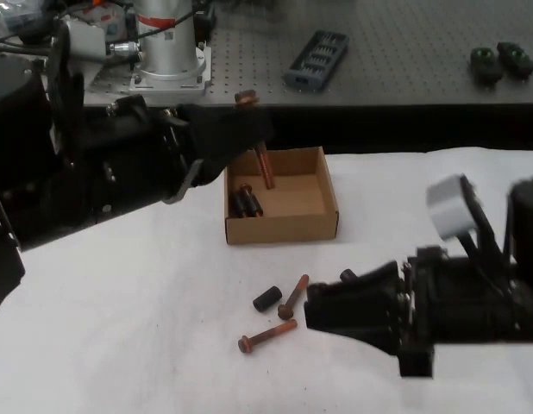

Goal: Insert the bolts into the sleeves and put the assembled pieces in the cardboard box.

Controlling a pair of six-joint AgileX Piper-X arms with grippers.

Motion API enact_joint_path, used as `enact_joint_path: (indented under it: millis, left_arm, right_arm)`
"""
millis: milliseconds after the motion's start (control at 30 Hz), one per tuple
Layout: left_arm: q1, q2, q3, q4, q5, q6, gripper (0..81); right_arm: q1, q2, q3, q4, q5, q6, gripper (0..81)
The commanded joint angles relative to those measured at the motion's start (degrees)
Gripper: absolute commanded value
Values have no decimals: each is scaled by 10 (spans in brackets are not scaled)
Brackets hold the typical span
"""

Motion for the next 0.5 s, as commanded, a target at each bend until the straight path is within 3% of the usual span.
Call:
enact_joint_path:
  millis: [0,233,467]
  left_arm:
    - [-2,0,-4,-17,1,-45,6]
    - [-2,3,-4,23,10,-60,6]
    - [-11,32,-4,39,99,-29,6]
  right_arm:
    - [1,-9,21,-64,-8,10,7]
    - [1,-9,30,-74,-8,-21,7]
    - [1,-2,30,-69,-2,-29,7]
